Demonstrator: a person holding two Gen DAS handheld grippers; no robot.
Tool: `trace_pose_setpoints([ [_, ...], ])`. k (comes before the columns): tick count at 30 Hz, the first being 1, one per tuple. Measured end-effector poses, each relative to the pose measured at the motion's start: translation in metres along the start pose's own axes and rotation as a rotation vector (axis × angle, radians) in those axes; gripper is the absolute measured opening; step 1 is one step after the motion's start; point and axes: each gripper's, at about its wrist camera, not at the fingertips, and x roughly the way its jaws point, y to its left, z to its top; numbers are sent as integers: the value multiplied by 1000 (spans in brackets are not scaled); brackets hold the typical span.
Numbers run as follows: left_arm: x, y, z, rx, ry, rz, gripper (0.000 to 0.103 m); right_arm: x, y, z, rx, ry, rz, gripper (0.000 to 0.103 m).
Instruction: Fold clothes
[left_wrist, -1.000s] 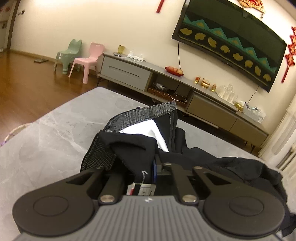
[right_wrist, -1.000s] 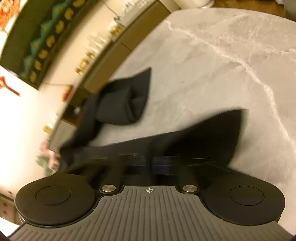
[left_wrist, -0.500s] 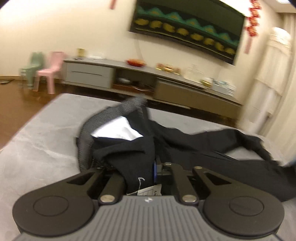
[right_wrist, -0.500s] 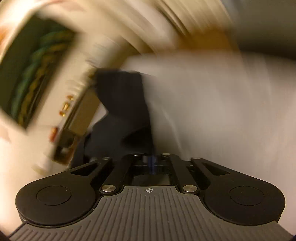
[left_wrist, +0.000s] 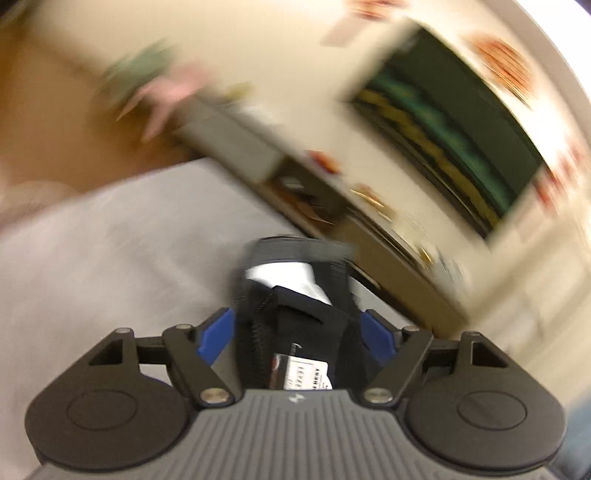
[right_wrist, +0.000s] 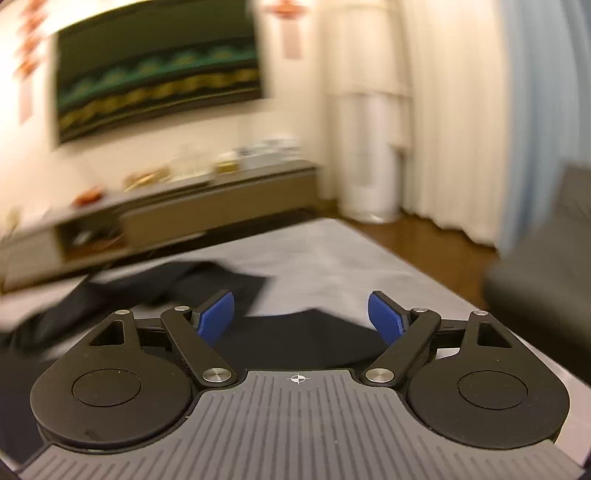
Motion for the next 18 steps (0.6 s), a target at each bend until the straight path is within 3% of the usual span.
trace_pose_setpoints([
  [2,9,10,2,-62,14,35,78,-13,63,-15,-55,74,180,83],
  [5,32,6,-4,-55,107,49,78,-38,187,-56,-302,176,530,86],
  [8,41,1,-9,-28,145,59,78,-75,303,-86,-595,89,742,93],
  [10,37,0,-6,-5,125,80,78,-93,363,-95,-767,-32,759,93],
  [13,33,-7,-5,79,79,149,80,-124,398,-86,-802,-138,758,98],
  [16,37,-18,-8,150,105,181,81,-130,400,-79,-758,-153,772,99],
  [18,39,-26,-11,185,117,175,81,-115,396,-74,-730,-106,742,89],
])
